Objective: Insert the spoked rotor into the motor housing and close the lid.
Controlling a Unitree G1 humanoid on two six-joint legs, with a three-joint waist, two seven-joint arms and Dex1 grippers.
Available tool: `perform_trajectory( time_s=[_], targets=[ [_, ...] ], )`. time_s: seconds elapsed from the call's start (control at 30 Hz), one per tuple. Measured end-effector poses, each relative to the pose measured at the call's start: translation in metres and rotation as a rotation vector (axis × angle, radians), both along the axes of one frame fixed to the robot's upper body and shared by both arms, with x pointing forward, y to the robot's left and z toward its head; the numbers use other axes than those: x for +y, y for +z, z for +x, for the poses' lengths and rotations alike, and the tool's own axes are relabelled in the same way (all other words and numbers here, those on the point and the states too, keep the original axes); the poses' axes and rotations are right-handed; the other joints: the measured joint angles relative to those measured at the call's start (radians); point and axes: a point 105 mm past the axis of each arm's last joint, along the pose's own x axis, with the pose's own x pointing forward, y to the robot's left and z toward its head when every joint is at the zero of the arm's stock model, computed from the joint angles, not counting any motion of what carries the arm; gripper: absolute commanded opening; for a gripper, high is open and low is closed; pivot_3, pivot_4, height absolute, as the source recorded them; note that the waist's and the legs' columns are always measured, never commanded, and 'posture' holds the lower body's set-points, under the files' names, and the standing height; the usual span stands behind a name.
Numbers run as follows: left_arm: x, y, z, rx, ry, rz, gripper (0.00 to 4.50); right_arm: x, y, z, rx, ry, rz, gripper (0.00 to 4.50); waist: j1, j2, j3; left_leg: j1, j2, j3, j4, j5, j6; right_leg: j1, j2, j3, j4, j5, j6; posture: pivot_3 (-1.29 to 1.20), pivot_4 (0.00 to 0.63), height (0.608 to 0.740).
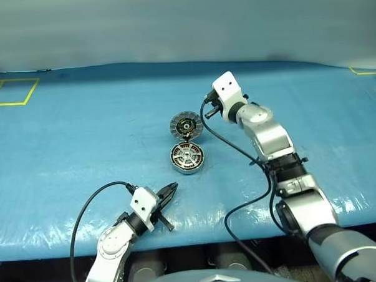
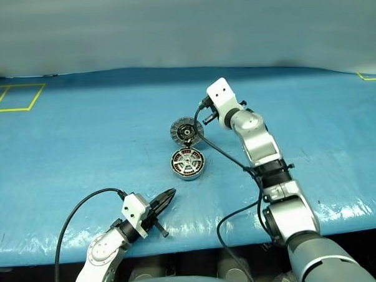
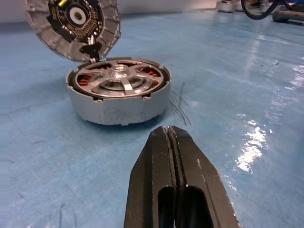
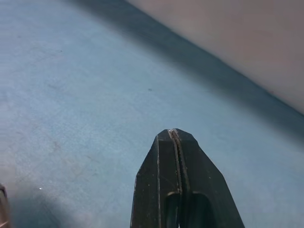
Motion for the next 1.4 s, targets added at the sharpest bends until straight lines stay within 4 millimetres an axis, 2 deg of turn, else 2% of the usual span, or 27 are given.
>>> perform_trajectory(
  time_s=[0.1, 0.2, 0.37, 0.63, 0.83, 0.93, 1.03, 1.17, 1.3, 1.4],
  targets=[
    [0.000, -0.003, 0.001, -0.011, 0.011, 0.007, 0.05, 0.011, -0.001, 0.003, 0.073, 0.134, -0.048, 0.00, -0.002, 0.000, 0.000, 0.000, 0.000, 0.000, -0.001, 0.000, 0.000, 0.000, 0.000, -0.001, 0.000, 0.000, 0.000, 0.00, 0.150, 0.740],
    [-0.001, -0.004, 0.002, -0.017, 0.015, 0.002, 0.05, 0.021, -0.018, -0.002, 0.150, 0.276, -0.122, 0.00, -0.004, 0.000, 0.000, 0.000, 0.000, 0.000, -0.001, 0.000, 0.000, 0.000, 0.000, -0.001, 0.000, 0.002, 0.003, 0.00, 0.150, 0.740],
    [-0.002, -0.006, 0.002, -0.012, 0.023, -0.009, 0.05, 0.041, -0.037, -0.014, 0.306, 0.443, -0.090, 0.00, -0.005, 0.002, 0.001, 0.000, 0.002, 0.001, -0.001, 0.000, 0.000, -0.001, -0.001, -0.001, 0.000, 0.003, 0.005, 0.00, 0.150, 0.740],
    [-0.002, -0.010, 0.002, 0.017, 0.037, -0.047, 0.05, 0.062, -0.036, -0.037, 0.435, 0.669, 0.021, 0.00, -0.005, 0.002, 0.001, 0.000, 0.002, 0.001, -0.001, 0.000, 0.000, -0.001, -0.001, -0.001, 0.000, 0.003, 0.004, 0.00, 0.150, 0.740],
    [0.001, -0.013, 0.002, 0.013, 0.041, -0.051, 0.05, 0.075, -0.024, -0.057, 0.481, 0.843, 0.107, 0.00, -0.004, 0.004, 0.002, 0.000, 0.002, 0.001, -0.001, 0.000, 0.000, -0.001, -0.002, -0.002, 0.000, 0.002, 0.003, 0.00, 0.150, 0.740],
    [0.000, -0.013, 0.003, 0.007, 0.031, -0.061, 0.05, 0.081, -0.033, -0.074, 0.497, 0.917, 0.088, 0.00, -0.002, 0.004, 0.001, 0.000, 0.003, 0.000, -0.001, -0.001, 0.000, 0.000, -0.002, -0.003, 0.000, -0.001, -0.001, 0.00, 0.150, 0.740],
    [0.000, -0.014, 0.005, 0.001, 0.016, -0.064, 0.05, 0.084, -0.050, -0.087, 0.547, 0.922, 0.107, 0.00, 0.000, 0.005, 0.001, 0.000, 0.002, 0.000, 0.000, 0.000, 0.000, 0.000, -0.003, -0.004, 0.001, 0.000, -0.001, 0.00, 0.150, 0.740],
    [0.001, -0.015, 0.006, -0.006, 0.003, -0.069, 0.05, 0.089, -0.063, -0.093, 0.506, 0.827, 0.130, 0.00, 0.001, 0.009, -0.001, 0.000, 0.003, 0.001, 0.000, 0.000, 0.000, 0.000, -0.004, -0.004, 0.001, 0.000, -0.002, 0.00, 0.150, 0.740],
    [0.001, -0.016, 0.006, -0.008, -0.013, -0.062, 0.05, 0.099, -0.071, -0.098, 0.457, 0.704, 0.220, 0.00, 0.000, 0.010, -0.002, 0.001, 0.004, 0.001, 0.000, 0.000, -0.001, 0.000, -0.003, -0.005, 0.001, 0.001, -0.003, 0.00, 0.150, 0.740],
    [0.000, -0.016, 0.007, -0.008, -0.023, -0.062, 0.05, 0.103, -0.070, -0.102, 0.427, 0.626, 0.331, 0.00, 0.001, 0.009, -0.002, 0.001, 0.004, 0.001, 0.000, 0.000, -0.001, 0.000, -0.003, -0.005, 0.001, 0.001, -0.003, 0.00, 0.150, 0.740]
  ],
)
